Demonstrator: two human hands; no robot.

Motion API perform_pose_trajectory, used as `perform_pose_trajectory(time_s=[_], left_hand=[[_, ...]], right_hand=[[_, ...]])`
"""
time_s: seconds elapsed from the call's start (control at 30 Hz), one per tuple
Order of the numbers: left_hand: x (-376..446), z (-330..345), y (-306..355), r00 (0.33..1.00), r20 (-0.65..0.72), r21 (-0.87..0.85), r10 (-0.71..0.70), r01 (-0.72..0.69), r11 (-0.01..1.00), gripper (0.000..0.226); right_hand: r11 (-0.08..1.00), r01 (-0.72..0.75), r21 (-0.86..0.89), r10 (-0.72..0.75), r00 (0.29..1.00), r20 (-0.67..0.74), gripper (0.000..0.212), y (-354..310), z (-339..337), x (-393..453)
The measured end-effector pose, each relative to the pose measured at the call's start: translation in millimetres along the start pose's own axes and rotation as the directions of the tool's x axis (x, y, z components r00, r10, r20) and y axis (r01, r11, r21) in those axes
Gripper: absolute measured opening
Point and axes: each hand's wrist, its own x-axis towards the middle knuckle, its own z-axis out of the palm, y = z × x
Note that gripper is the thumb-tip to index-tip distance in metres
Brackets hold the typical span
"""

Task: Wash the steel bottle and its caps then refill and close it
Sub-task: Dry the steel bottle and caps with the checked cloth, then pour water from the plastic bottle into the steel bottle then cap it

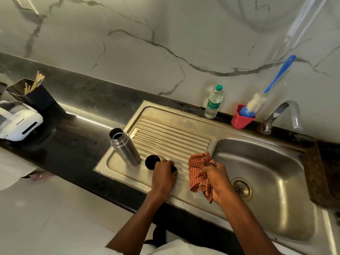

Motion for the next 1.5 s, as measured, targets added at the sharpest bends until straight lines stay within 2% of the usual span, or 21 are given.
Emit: perform_pose_trajectory(time_s=[0.13,0.23,0.4,0.43,0.5,0.53,0.6,0.63,0.67,0.7,0.77,0.8,0.87,0.97,1.07,1.2,1.27,1.3,1.37,1.47,1.5], left_hand=[[2,5,-6,1.0,0.017,-0.003,0.009,-0.009,1.0,0.036],[0,6,-5,0.998,0.057,0.057,0.018,-0.022,0.998,0.047],[-2,0,12,0.998,-0.005,0.149,0.065,-0.064,0.987,0.054],[-1,-3,21,0.996,-0.051,0.111,0.079,-0.073,0.991,0.05],[4,-4,41,0.994,-0.107,-0.091,0.026,-0.036,0.995,0.044],[6,-6,55,0.998,-0.053,-0.228,-0.04,0.027,0.973,0.05],[10,-10,82,0.962,0.231,-0.474,-0.149,0.245,0.846,0.067],[10,-9,96,0.913,0.378,-0.55,-0.157,0.357,0.755,0.066],[8,-7,108,0.871,0.469,-0.593,-0.145,0.433,0.679,0.057],[7,-2,120,0.859,0.501,-0.625,-0.108,0.446,0.641,0.044],[6,9,135,0.878,0.476,-0.682,-0.055,0.408,0.607,0.016],[7,17,144,0.882,0.471,-0.701,-0.027,0.393,0.596,0.011],[9,31,169,0.881,0.473,-0.708,0.022,0.364,0.606,0.013],[12,52,214,0.866,0.488,-0.701,0.103,0.319,0.638,0.018],[9,75,270,0.832,0.522,-0.711,0.189,0.302,0.634,0.027],[8,112,347,0.787,0.528,-0.731,0.318,0.232,0.641,0.031],[11,128,380,0.775,0.519,-0.744,0.362,0.2,0.638,0.031],[12,138,397,0.765,0.519,-0.743,0.382,0.183,0.644,0.029],[17,152,426,0.747,0.536,-0.681,0.393,0.108,0.725,0.029],[37,176,460,0.693,0.572,-0.497,0.438,-0.132,0.858,0.053],[43,186,467,0.663,0.594,-0.442,0.456,-0.205,0.873,0.052]], right_hand=[[0.999,-0.008,0.041,0.009,1.0,-0.021,0.032,7,2,3],[0.997,0.005,0.081,0.001,0.998,-0.066,0.028,8,-2,7],[0.987,0.04,0.155,-0.027,0.996,-0.088,0.036,8,-14,11],[0.981,0.052,0.188,-0.033,0.994,-0.104,0.036,7,-16,11],[0.963,0.079,0.257,-0.046,0.99,-0.132,0.033,4,-23,9],[0.954,0.089,0.288,-0.053,0.99,-0.129,0.03,2,-28,7],[0.938,0.1,0.331,-0.072,0.993,-0.094,0.018,-1,-39,3],[0.932,0.107,0.346,-0.083,0.993,-0.083,0.016,-3,-48,1],[0.932,0.117,0.342,-0.095,0.992,-0.08,0.017,-4,-57,2],[0.936,0.138,0.324,-0.115,0.989,-0.088,0.018,-5,-69,3],[0.959,0.178,0.222,-0.162,0.983,-0.089,0.018,-6,-91,7],[0.968,0.199,0.154,-0.184,0.977,-0.105,0.018,-6,-108,10],[0.973,0.226,0.053,-0.215,0.964,-0.158,0.023,-6,-143,15],[0.966,0.26,0.012,-0.246,0.928,-0.281,0.05,-11,-199,10],[0.912,0.405,-0.059,-0.391,0.82,-0.419,0.069,-18,-254,-1],[0.839,0.512,-0.185,-0.524,0.668,-0.529,0.066,-35,-321,-3],[0.828,0.498,-0.258,-0.55,0.63,-0.548,0.06,-42,-349,7],[0.829,0.484,-0.28,-0.55,0.619,-0.561,0.057,-47,-362,12],[0.845,0.451,-0.286,-0.528,0.625,-0.575,0.047,-52,-387,28],[0.868,0.386,-0.313,-0.496,0.662,-0.562,0.044,-52,-417,58],[0.871,0.364,-0.329,-0.49,0.671,-0.556,0.043,-54,-425,68]])
